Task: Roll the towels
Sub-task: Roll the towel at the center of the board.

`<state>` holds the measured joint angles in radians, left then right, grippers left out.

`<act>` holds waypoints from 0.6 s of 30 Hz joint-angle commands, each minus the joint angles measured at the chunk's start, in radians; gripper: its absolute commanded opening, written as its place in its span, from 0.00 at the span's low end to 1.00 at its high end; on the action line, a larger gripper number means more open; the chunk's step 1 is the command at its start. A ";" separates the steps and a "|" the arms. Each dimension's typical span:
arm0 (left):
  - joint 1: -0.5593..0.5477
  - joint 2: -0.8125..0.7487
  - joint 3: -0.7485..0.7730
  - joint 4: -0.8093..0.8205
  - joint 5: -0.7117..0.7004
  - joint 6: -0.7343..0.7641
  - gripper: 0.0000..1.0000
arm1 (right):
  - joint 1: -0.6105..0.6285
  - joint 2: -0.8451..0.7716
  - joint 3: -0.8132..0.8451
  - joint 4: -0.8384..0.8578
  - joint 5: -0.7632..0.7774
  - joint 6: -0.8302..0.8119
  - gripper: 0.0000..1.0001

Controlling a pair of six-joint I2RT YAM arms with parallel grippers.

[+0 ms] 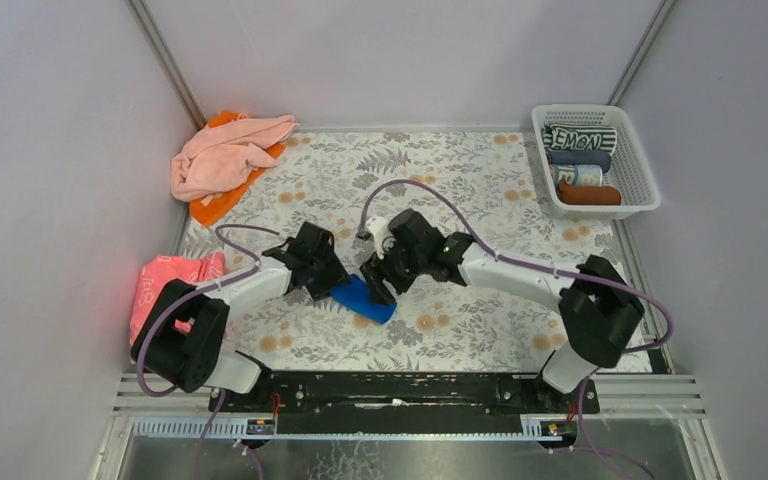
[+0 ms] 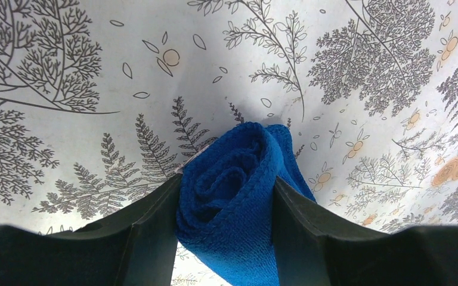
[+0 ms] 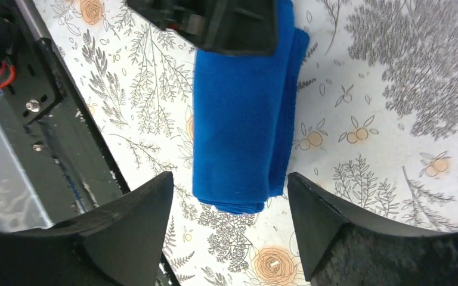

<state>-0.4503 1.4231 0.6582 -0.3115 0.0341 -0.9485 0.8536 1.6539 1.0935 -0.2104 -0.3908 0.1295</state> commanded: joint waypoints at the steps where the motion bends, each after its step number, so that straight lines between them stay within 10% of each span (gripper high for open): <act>1: -0.010 0.045 -0.005 -0.107 -0.027 0.060 0.50 | 0.150 -0.062 0.012 -0.014 0.381 -0.160 0.77; 18: -0.011 0.095 0.063 -0.132 0.006 0.108 0.52 | 0.364 0.212 0.080 0.090 0.671 -0.317 1.00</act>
<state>-0.4511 1.4776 0.7246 -0.3660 0.0463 -0.8841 1.2015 1.8305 1.1091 -0.1436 0.1894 -0.1429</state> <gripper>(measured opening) 0.522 0.994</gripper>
